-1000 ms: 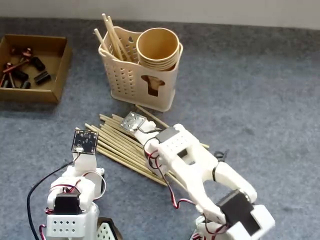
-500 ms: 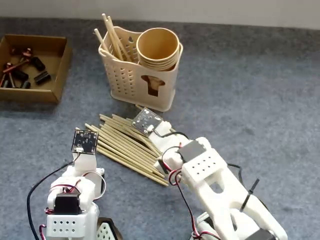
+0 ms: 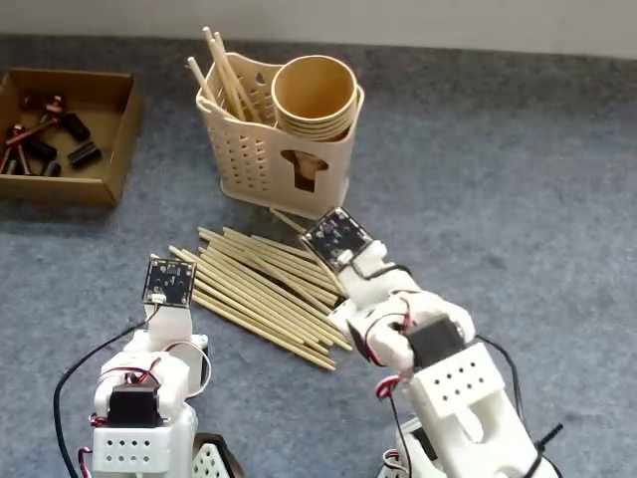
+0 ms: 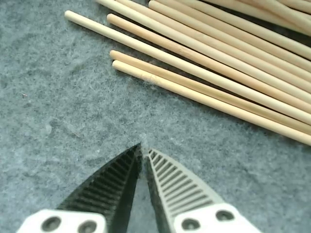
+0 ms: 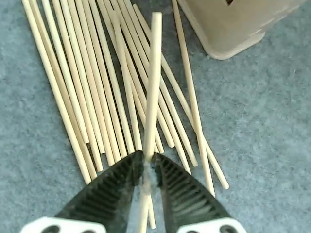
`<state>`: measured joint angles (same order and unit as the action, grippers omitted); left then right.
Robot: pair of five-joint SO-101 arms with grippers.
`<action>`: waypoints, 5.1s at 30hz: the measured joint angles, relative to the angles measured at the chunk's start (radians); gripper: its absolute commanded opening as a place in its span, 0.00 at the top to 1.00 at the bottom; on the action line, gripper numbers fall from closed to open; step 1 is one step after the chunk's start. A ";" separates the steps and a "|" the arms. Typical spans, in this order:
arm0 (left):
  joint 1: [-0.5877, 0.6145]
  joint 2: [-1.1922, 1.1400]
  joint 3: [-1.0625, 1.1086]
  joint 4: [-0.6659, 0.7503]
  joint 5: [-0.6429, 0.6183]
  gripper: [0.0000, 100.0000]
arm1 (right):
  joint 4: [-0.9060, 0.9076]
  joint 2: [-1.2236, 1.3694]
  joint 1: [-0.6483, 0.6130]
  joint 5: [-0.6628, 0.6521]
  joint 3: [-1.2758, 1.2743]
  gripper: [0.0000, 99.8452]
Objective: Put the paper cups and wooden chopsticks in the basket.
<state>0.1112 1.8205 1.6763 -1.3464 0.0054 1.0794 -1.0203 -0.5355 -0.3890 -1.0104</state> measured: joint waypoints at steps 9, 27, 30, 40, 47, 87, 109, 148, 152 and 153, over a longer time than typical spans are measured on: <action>0.000 0.000 0.000 0.000 0.000 0.99 | 0.054 -0.135 -0.034 0.109 0.000 0.99; 0.000 0.000 0.000 0.000 0.000 0.99 | 0.048 -0.163 -0.063 0.180 0.230 0.99; 0.000 0.000 0.000 0.000 0.000 0.99 | 0.006 -0.164 -0.063 0.180 0.242 0.99; 0.000 0.000 0.000 0.000 0.000 0.99 | -0.186 -0.164 -0.063 0.180 0.244 0.99; 0.000 0.000 0.000 0.000 0.000 0.99 | -0.318 -0.164 -0.063 0.180 0.244 0.99; 0.000 0.000 0.000 0.000 0.000 0.99 | -0.687 0.091 -0.063 0.180 0.282 0.99; 0.000 0.000 0.000 0.000 0.000 0.99 | -1.125 0.488 -0.063 0.180 0.520 0.99; 0.000 0.000 0.000 0.000 0.000 0.99 | -0.950 0.755 -0.123 0.183 0.835 0.90; 0.000 0.000 0.000 0.000 0.000 0.99 | -0.829 0.678 -0.150 0.183 0.835 0.90; 0.000 0.000 0.000 0.000 0.000 0.99 | -0.799 0.657 -0.152 0.183 0.835 0.90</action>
<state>0.1112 1.8205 1.6763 -1.3464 0.0054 0.2800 -0.3636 -0.6874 -0.2064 -0.1757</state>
